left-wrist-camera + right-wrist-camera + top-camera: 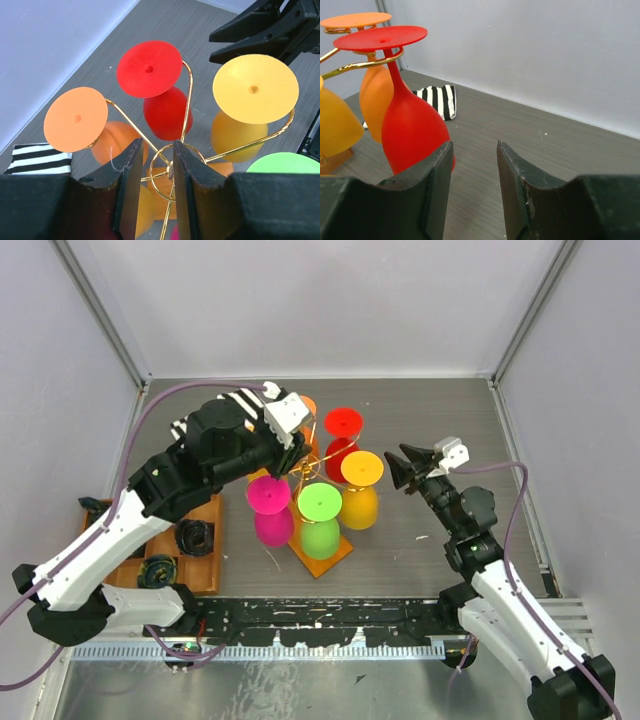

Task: Place the wine glass upside down on the wine glass rack
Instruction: Turn the wine glass upside down at the wine rack, then reset both arms

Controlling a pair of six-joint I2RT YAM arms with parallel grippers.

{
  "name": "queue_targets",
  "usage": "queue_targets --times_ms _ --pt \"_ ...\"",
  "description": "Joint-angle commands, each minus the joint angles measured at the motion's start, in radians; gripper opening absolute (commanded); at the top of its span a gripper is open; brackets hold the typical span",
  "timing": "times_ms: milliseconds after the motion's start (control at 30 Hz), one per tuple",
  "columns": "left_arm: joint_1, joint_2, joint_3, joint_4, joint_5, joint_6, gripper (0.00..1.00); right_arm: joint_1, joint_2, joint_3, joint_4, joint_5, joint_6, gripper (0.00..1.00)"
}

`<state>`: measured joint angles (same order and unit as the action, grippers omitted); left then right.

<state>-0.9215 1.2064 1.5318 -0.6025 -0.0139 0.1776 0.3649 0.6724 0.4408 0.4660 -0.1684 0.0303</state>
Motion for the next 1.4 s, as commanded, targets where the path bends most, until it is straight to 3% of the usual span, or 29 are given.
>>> queue_targets --times_ms 0,67,133,367,467,567,700,933,1133,1367 --pt "0.004 -0.019 0.039 0.034 -0.021 -0.012 0.39 0.002 -0.065 0.017 -0.114 0.046 -0.009 0.46" --pt "0.004 -0.04 0.04 0.045 -0.051 -0.014 0.44 0.002 -0.087 0.054 -0.198 0.063 -0.004 0.47" --pt "0.004 -0.071 0.034 0.059 -0.1 -0.022 0.5 0.003 -0.112 0.094 -0.275 0.064 -0.004 0.63" --pt "0.003 -0.272 -0.08 0.12 -0.376 -0.07 0.71 0.003 -0.185 0.217 -0.526 0.14 0.097 0.79" --pt "0.003 -0.378 -0.131 0.048 -0.498 -0.113 0.85 0.003 -0.187 0.294 -0.692 0.189 0.145 0.97" --pt "0.004 -0.485 -0.205 -0.049 -0.592 -0.184 1.0 0.002 -0.19 0.353 -0.833 0.264 0.19 1.0" --pt "0.004 -0.642 -0.349 -0.123 -0.706 -0.298 0.98 0.002 -0.208 0.381 -0.933 0.349 0.201 1.0" --pt "0.004 -0.865 -0.563 -0.184 -0.827 -0.455 0.98 0.003 -0.296 0.318 -0.942 0.472 0.199 1.0" --pt "0.003 -0.906 -0.636 -0.275 -0.9 -0.529 0.98 0.003 -0.359 0.263 -0.946 0.518 0.216 1.0" --pt "0.004 -0.881 -0.62 -0.253 -0.877 -0.48 0.98 0.003 -0.336 0.254 -0.946 0.545 0.23 1.0"
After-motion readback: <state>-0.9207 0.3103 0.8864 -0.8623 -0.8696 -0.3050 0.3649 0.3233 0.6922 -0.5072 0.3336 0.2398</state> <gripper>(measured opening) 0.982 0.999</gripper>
